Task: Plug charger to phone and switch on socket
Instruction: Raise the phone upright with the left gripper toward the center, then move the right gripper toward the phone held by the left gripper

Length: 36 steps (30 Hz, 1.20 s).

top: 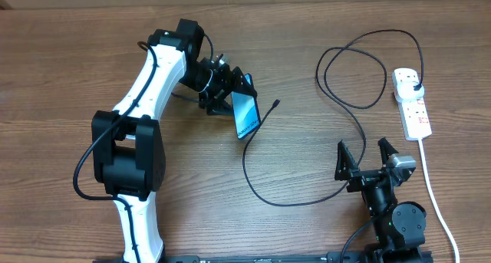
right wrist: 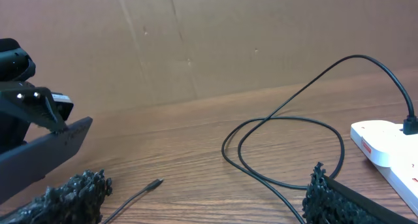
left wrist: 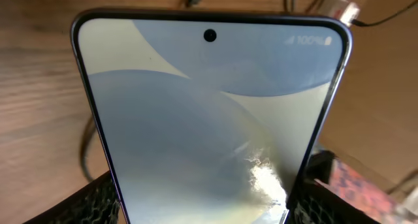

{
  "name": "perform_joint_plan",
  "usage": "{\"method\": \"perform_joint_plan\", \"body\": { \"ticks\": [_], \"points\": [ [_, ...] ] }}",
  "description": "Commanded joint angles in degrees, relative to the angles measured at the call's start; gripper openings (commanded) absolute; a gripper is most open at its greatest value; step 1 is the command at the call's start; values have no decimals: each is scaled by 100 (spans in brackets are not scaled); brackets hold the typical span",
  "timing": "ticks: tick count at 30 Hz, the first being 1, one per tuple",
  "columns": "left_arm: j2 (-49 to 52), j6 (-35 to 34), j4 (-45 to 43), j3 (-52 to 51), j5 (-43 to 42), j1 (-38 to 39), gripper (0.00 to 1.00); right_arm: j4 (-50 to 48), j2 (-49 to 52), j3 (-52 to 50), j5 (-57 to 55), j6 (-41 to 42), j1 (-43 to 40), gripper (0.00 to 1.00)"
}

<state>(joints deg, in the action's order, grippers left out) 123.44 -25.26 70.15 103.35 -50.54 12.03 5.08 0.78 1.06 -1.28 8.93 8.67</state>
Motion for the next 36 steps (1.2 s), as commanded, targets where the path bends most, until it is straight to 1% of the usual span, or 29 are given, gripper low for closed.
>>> {"method": "perform_joint_plan", "body": {
  "ticks": [1, 19, 24, 29, 33, 36],
  "points": [
    [-24, -588, 9, 181, -645, 37, 62, -44, -55, -61, 33, -24, 28, 100],
    [-24, -2037, -63, 181, -1624, 37, 61, -44, -55, -61, 33, -24, 28, 100],
    [-22, -2304, -105, 181, -1812, 37, 61, -44, -55, -61, 35, -24, 28, 100],
    [-22, -2481, -105, 181, -1816, 37, 61, -44, -55, -61, 35, -22, 28, 100],
    [-24, -2608, -155, 181, -1812, 37, 61, -50, -50, -48, 660, 2, 28, 100],
    [-22, -2608, -186, 181, -1816, 35, 60, 173, -26, 101, 1075, 15, 28, 100]
  ]
}}
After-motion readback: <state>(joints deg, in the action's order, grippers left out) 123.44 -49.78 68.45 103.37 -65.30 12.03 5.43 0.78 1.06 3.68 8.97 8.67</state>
